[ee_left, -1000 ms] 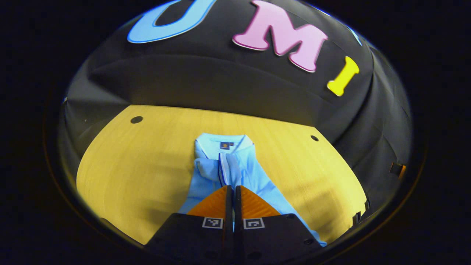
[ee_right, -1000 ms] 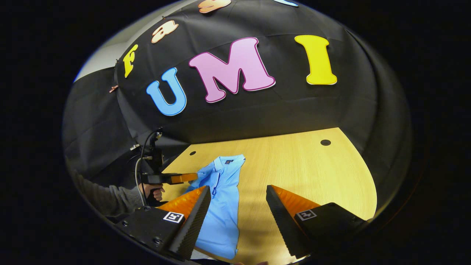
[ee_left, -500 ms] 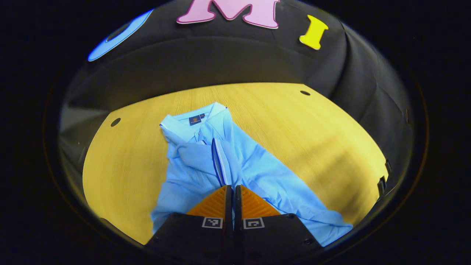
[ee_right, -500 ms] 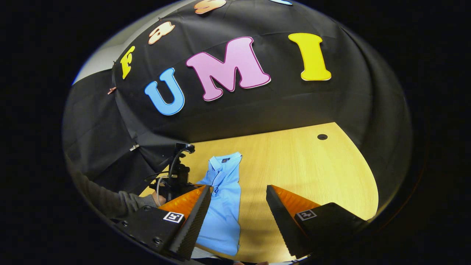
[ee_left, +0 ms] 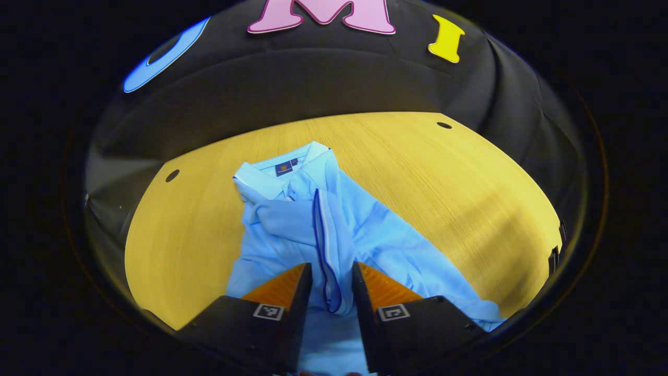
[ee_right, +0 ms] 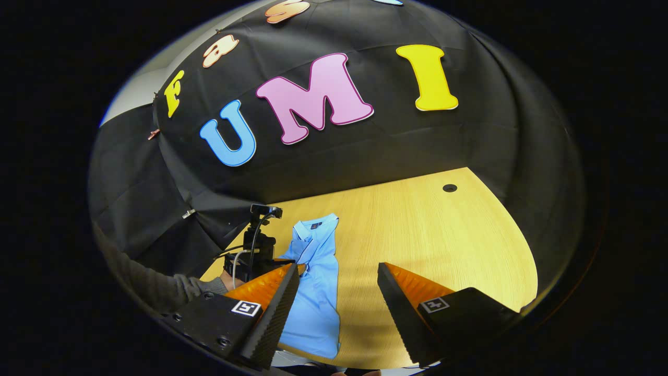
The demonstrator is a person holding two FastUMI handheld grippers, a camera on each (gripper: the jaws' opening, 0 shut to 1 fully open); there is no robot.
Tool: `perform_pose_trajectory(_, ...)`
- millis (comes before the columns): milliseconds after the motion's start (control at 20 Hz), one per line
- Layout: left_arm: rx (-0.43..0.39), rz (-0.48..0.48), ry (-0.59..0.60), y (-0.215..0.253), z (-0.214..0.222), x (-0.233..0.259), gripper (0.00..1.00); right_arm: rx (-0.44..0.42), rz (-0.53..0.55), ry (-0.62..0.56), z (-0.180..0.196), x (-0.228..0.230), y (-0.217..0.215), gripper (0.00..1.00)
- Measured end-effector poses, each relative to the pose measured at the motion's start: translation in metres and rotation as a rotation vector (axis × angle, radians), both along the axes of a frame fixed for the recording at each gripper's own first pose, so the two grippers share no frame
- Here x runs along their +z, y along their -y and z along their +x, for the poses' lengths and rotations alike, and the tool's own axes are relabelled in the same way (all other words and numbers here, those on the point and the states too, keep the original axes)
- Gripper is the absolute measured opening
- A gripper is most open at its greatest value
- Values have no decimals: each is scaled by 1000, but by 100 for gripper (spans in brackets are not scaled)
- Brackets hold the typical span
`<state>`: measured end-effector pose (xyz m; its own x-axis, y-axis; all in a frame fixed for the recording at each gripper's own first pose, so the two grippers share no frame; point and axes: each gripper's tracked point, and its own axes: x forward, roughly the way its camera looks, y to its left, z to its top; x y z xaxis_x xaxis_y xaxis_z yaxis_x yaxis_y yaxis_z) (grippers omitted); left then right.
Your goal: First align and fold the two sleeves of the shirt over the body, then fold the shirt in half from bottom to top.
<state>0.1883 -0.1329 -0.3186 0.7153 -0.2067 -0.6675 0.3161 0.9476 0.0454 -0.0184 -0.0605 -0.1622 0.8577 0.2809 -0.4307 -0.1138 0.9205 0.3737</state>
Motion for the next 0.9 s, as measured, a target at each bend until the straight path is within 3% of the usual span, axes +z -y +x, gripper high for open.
perform_pose_trajectory(50, 4, 2, 3, -2, 1, 2, 53, 3, 1, -3, -1, -1, -2, 94)
perform_pose_trajectory(100, 8, 4, 7, -5, 0, 3, 70, 5, 1, -3, -2, -1, -3, 95)
perform_pose_trajectory(150, 13, 7, 15, -7, 0, 5, 69, 8, 1, -4, -3, 0, -5, 94)
perform_pose_trajectory(300, 41, 22, 59, -18, 0, 17, 84, 14, -6, -2, -4, 1, -8, 96)
perform_pose_trajectory(550, 37, -42, 147, -25, -26, 63, 85, 33, -33, -9, -12, -2, -20, 96)
perform_pose_trajectory(750, 36, -98, 200, -47, -79, 102, 85, 65, -66, -52, -34, -18, -36, 96)
perform_pose_trajectory(900, 29, -121, 179, -64, -122, 106, 85, 96, -102, -101, -55, -39, -51, 96)
